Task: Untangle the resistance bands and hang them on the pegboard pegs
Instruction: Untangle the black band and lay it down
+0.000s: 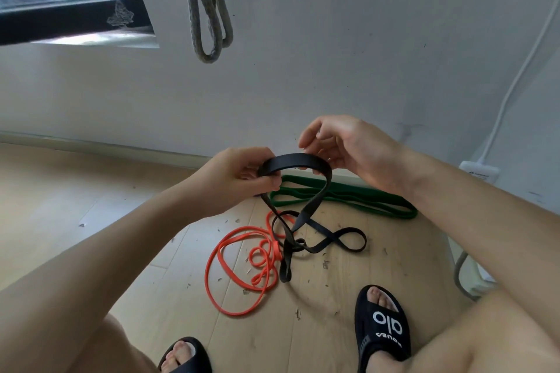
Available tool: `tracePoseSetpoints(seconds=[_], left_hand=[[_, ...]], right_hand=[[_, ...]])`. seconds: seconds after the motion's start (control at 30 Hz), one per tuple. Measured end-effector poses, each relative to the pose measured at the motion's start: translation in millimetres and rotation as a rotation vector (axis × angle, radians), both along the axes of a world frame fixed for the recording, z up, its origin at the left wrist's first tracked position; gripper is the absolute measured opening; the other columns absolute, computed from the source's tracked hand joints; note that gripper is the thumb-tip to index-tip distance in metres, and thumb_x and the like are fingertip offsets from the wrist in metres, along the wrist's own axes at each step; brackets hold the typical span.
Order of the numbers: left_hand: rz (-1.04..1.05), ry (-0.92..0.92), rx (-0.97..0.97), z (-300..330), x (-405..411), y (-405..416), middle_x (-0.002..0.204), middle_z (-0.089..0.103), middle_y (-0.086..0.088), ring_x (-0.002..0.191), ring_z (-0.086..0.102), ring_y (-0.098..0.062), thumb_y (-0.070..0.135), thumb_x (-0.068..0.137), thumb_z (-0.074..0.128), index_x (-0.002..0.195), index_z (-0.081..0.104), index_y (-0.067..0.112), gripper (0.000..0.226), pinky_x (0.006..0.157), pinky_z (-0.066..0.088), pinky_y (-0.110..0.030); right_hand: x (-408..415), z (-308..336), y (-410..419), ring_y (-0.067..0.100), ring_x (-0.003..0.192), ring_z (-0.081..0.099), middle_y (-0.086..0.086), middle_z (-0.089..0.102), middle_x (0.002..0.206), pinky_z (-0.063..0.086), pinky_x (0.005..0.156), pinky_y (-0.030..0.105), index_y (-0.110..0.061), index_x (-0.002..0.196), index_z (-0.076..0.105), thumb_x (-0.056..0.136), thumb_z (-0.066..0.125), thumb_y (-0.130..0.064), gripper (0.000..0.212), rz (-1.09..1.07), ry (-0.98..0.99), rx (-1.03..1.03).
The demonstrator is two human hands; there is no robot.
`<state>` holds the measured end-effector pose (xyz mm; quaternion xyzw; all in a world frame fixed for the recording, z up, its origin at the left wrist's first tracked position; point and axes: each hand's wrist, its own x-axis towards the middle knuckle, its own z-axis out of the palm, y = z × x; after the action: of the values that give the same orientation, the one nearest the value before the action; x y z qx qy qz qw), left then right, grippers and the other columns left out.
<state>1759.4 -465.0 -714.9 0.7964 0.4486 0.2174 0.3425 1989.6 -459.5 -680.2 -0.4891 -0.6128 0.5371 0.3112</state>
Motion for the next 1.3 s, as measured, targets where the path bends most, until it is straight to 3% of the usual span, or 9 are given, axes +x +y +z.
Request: tracePoseSetpoints(seconds=[0.2, 0.43, 0.6, 0.73, 0.87, 0.97, 1.1, 1.2, 1.3], left_hand=[[0.022, 0.034, 0.047, -0.4, -2.7, 3.3, 0.092, 0.072, 0.000, 0.090, 0.071, -0.015, 0.018, 0.096, 0.069, 0.099, 0.068, 0.018, 0.003, 0.084, 0.060, -0.032], [0.003, -0.037, -0.048, -1.1, -1.7, 0.4, 0.096, 0.073, 0.003, 0.096, 0.072, -0.013, 0.017, 0.099, 0.065, 0.103, 0.070, 0.018, 0.006, 0.083, 0.056, -0.021], [-0.039, -0.234, -0.246, 0.5, 19.5, -8.2, 0.111, 0.075, 0.006, 0.111, 0.069, -0.008, 0.018, 0.101, 0.061, 0.118, 0.068, 0.019, 0.018, 0.099, 0.053, -0.023], [-0.055, -0.268, -0.384, -1.9, 29.1, -8.4, 0.123, 0.072, 0.003, 0.117, 0.068, -0.010, 0.018, 0.094, 0.071, 0.130, 0.060, 0.019, 0.038, 0.102, 0.052, -0.029], [-0.071, -0.201, -0.343, -5.1, 37.1, -8.2, 0.107, 0.073, -0.009, 0.104, 0.070, -0.023, 0.021, 0.095, 0.072, 0.115, 0.066, 0.010, 0.024, 0.103, 0.055, -0.041], [-0.032, -0.165, -0.283, -3.7, 40.0, -6.8, 0.086, 0.061, -0.009, 0.082, 0.064, -0.021, 0.025, 0.096, 0.070, 0.099, 0.061, 0.003, 0.023, 0.087, 0.055, -0.037], [0.001, -0.155, -0.209, -0.7, 34.0, -5.6, 0.087, 0.070, 0.002, 0.084, 0.072, -0.008, 0.029, 0.099, 0.066, 0.105, 0.063, 0.024, 0.008, 0.084, 0.058, -0.029], [-0.003, -0.143, -0.148, 1.5, 25.9, -2.0, 0.090, 0.072, -0.004, 0.086, 0.073, -0.015, 0.030, 0.098, 0.067, 0.115, 0.064, 0.020, 0.021, 0.085, 0.061, -0.035], [0.004, -0.131, -0.134, 6.0, 19.2, -1.2, 0.077, 0.068, -0.004, 0.069, 0.070, -0.019, 0.028, 0.096, 0.069, 0.103, 0.064, 0.017, 0.015, 0.071, 0.059, -0.028]], right_hand=[[2.6, 2.7, -2.0, 0.020, 0.089, 0.071, 0.004, 0.074, 0.094, 0.058, 0.088, 0.036, -0.014, 0.104, 0.069, 0.087, 0.065, 0.001, 0.023, 0.078, -0.094, 0.129], [-2.2, 0.6, -3.3, 0.019, 0.093, 0.071, 0.003, 0.073, 0.095, 0.056, 0.093, 0.039, -0.016, 0.103, 0.069, 0.093, 0.066, -0.010, 0.012, 0.067, -0.072, 0.126], [-20.7, 2.3, -4.0, 0.013, 0.067, 0.061, 0.001, 0.063, 0.074, 0.051, 0.066, 0.027, -0.013, 0.099, 0.064, 0.097, 0.059, -0.008, 0.008, 0.003, 0.199, -0.018], [-32.3, 6.4, -2.8, 0.013, 0.058, 0.045, 0.002, 0.049, 0.073, 0.040, 0.059, 0.028, -0.012, 0.090, 0.062, 0.094, 0.057, -0.004, 0.010, -0.050, 0.390, -0.095], [-39.4, 10.8, -2.8, 0.011, 0.058, 0.040, 0.001, 0.048, 0.072, 0.036, 0.053, 0.025, -0.015, 0.081, 0.061, 0.090, 0.060, -0.002, 0.016, -0.107, 0.523, -0.126], [-37.7, 12.3, -0.9, 0.011, 0.057, 0.041, 0.001, 0.054, 0.072, 0.039, 0.050, 0.023, -0.015, 0.080, 0.059, 0.088, 0.061, 0.002, 0.019, -0.112, 0.564, -0.120], [-29.5, 10.1, 4.0, 0.012, 0.066, 0.048, 0.000, 0.063, 0.074, 0.045, 0.060, 0.022, -0.016, 0.080, 0.058, 0.086, 0.061, 0.006, 0.024, -0.147, 0.523, -0.105], [-21.3, 6.9, 7.5, 0.014, 0.075, 0.056, 0.000, 0.065, 0.074, 0.053, 0.069, 0.028, -0.016, 0.081, 0.060, 0.086, 0.063, 0.006, 0.023, -0.203, 0.488, -0.113], [-13.3, 3.3, 9.0, 0.017, 0.083, 0.064, 0.004, 0.067, 0.085, 0.059, 0.072, 0.031, -0.012, 0.089, 0.061, 0.088, 0.065, 0.005, 0.018, -0.268, 0.426, -0.145]])
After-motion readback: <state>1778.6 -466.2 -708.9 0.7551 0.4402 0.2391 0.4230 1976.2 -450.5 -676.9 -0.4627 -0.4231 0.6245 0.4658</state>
